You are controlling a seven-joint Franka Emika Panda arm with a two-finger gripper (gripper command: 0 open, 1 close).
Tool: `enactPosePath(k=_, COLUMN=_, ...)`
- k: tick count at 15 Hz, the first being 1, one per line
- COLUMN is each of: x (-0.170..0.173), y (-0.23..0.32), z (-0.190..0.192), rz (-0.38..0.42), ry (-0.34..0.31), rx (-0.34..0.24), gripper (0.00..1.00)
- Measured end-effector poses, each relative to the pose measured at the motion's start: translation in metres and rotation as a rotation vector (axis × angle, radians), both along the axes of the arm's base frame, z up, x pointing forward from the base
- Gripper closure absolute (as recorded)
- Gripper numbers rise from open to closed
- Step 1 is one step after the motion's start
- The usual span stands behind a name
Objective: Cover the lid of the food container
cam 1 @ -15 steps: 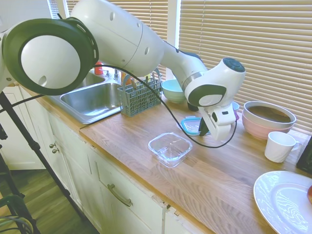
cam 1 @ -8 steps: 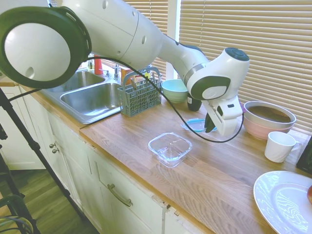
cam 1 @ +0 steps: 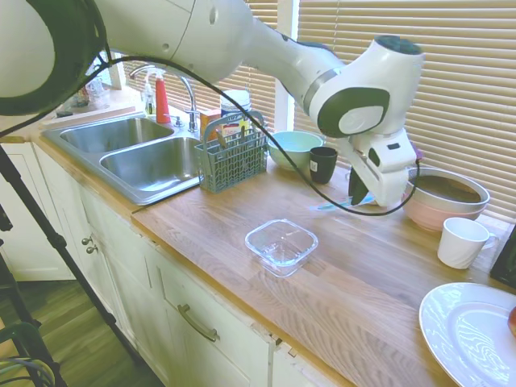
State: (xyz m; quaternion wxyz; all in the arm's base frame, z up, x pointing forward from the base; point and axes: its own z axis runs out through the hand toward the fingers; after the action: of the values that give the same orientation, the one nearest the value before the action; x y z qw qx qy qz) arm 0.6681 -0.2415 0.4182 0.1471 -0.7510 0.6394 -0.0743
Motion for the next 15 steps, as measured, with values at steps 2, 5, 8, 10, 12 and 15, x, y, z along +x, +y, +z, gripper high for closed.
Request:
enactPosePath(k=2, x=-0.007, y=-0.009, z=0.014, rz=-0.008, ry=-0.002, rx=-0.013, gripper=1.00)
enactPosePath(k=5, x=-0.014, y=-0.022, z=0.030, rz=-0.017, ry=-0.004, rx=-0.028, gripper=1.00)
enactPosePath(k=8, x=-0.019, y=-0.031, z=0.048, rz=-0.015, ry=-0.005, rx=-0.044, gripper=1.00)
enactPosePath(k=10, x=-0.021, y=-0.037, z=0.057, rz=-0.007, ry=-0.003, rx=-0.058, gripper=1.00)
enactPosePath(k=12, x=-0.027, y=-0.042, z=0.064, rz=0.020, ry=0.001, rx=-0.082, gripper=1.00)
enactPosePath(k=15, x=-0.042, y=-0.044, z=0.076, rz=0.087, ry=0.018, rx=-0.127, gripper=1.00)
